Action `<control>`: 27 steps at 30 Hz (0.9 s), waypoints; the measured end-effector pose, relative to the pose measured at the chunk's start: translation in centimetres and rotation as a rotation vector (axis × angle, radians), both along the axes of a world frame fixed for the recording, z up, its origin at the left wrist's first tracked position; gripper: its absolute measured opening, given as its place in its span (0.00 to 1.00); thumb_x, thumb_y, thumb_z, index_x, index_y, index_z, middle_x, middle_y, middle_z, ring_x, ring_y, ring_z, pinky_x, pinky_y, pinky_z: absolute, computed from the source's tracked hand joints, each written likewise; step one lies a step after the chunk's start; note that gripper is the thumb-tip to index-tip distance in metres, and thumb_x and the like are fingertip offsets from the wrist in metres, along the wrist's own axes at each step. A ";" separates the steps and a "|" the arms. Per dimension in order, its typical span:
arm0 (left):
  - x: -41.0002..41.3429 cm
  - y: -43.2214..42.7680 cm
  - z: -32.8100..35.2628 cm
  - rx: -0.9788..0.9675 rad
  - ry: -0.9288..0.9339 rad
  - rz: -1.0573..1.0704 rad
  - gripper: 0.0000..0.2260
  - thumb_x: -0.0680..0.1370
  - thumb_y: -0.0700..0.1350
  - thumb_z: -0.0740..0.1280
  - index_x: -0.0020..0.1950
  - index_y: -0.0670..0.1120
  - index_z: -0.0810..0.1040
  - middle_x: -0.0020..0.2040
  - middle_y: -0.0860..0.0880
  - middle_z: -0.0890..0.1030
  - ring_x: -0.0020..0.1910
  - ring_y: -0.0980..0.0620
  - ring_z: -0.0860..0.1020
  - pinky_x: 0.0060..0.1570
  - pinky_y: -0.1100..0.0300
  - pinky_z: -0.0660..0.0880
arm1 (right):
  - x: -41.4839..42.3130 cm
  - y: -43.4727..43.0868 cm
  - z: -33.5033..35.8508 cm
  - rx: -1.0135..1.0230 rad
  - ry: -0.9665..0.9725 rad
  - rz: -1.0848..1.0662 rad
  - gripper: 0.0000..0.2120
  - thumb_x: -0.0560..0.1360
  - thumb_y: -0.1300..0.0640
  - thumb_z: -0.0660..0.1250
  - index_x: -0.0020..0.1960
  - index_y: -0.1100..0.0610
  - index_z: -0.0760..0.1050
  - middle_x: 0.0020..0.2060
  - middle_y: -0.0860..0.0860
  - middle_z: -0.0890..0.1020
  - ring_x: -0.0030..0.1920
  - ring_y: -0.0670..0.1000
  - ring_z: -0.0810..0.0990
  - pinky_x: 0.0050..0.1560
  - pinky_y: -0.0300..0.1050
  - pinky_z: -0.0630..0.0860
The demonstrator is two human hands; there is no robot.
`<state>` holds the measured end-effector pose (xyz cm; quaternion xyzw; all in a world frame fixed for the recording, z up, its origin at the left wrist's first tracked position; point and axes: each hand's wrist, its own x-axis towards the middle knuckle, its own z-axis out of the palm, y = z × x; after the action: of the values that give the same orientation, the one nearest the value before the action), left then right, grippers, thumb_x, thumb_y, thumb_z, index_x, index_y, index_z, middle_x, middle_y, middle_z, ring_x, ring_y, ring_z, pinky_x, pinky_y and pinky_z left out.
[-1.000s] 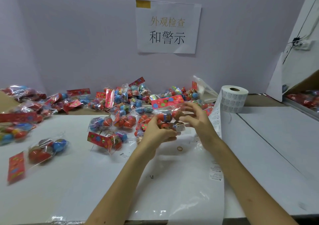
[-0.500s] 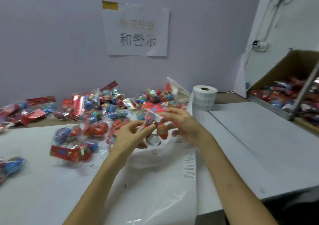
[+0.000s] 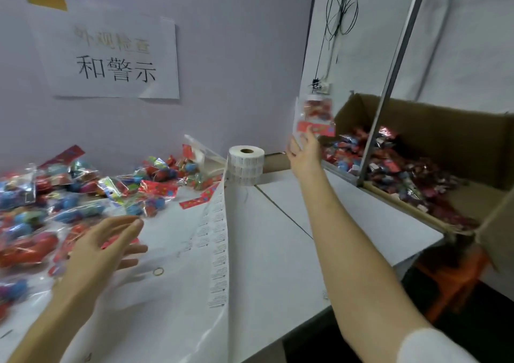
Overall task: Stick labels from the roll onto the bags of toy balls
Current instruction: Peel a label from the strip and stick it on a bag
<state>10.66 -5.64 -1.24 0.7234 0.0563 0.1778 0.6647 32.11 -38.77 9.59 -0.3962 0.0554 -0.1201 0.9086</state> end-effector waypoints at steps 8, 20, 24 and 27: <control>0.1 -0.3 0.2 0.020 0.009 0.023 0.09 0.80 0.48 0.69 0.59 0.50 0.80 0.51 0.43 0.85 0.39 0.49 0.87 0.39 0.56 0.80 | -1.1 1.0 -4.0 -0.559 0.152 0.178 0.13 0.81 0.63 0.63 0.65 0.61 0.77 0.57 0.59 0.84 0.48 0.55 0.84 0.48 0.45 0.79; -0.2 -0.4 0.5 -0.039 0.111 0.126 0.05 0.83 0.42 0.68 0.56 0.47 0.81 0.50 0.43 0.85 0.41 0.47 0.86 0.32 0.62 0.80 | -6.8 17.6 -2.5 -1.288 -0.344 0.518 0.14 0.78 0.63 0.71 0.63 0.61 0.79 0.53 0.55 0.84 0.48 0.50 0.85 0.47 0.42 0.83; -0.2 -0.3 0.5 -0.045 0.114 0.140 0.05 0.83 0.41 0.67 0.56 0.47 0.81 0.51 0.44 0.84 0.41 0.47 0.86 0.35 0.60 0.81 | -7.1 22.0 -4.6 -1.593 -0.330 0.610 0.26 0.76 0.53 0.74 0.71 0.58 0.73 0.63 0.54 0.79 0.59 0.54 0.80 0.52 0.46 0.79; -0.3 -0.4 0.4 -0.049 0.124 0.143 0.05 0.83 0.41 0.67 0.56 0.47 0.81 0.52 0.44 0.84 0.42 0.47 0.87 0.38 0.54 0.84 | -6.7 24.0 -6.7 -1.734 -0.279 0.548 0.30 0.73 0.49 0.76 0.71 0.56 0.72 0.62 0.53 0.79 0.59 0.55 0.79 0.59 0.54 0.79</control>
<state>10.40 -6.06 -0.81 0.7108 0.1531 0.1783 0.6630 25.44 -14.74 2.88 -0.9199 -0.2598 0.0532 0.2887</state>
